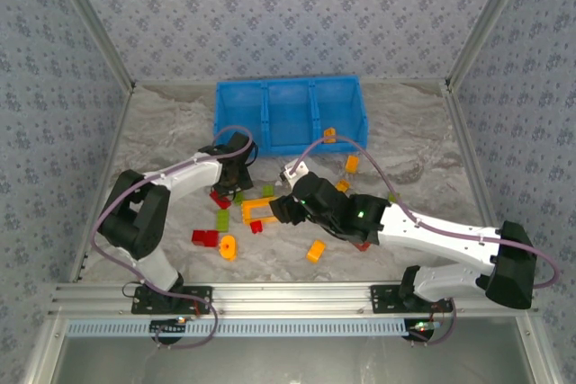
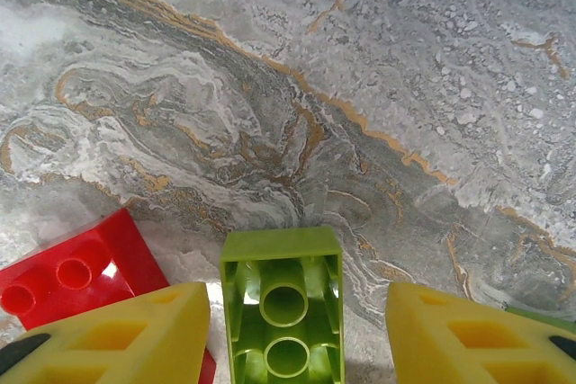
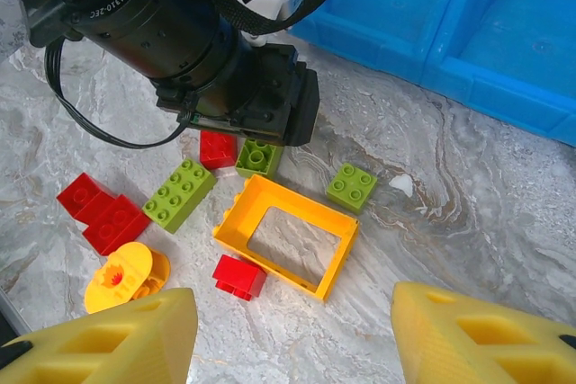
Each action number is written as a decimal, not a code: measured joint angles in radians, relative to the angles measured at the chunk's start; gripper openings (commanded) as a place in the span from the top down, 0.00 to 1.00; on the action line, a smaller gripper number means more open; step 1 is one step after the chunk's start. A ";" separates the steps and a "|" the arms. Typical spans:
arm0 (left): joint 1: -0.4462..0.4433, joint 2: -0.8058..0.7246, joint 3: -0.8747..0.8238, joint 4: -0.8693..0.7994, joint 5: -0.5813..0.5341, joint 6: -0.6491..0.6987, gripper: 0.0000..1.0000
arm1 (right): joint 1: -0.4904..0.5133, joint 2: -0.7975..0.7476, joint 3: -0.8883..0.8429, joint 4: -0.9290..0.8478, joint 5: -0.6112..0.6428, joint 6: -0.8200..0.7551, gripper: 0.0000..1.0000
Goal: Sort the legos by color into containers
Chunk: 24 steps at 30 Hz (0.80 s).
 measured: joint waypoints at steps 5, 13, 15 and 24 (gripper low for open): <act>0.000 0.028 0.000 0.028 0.001 -0.002 0.61 | 0.000 0.000 0.000 0.000 0.000 0.007 0.39; -0.003 0.048 0.001 0.049 -0.003 0.001 0.74 | 0.000 0.000 0.000 0.000 0.008 0.015 0.39; -0.006 0.048 0.002 0.048 -0.008 0.002 0.75 | -0.002 0.000 0.000 0.000 0.011 0.016 0.39; -0.040 -0.034 0.195 -0.101 -0.108 0.090 0.75 | -0.007 -0.077 -0.026 0.032 0.064 0.018 0.38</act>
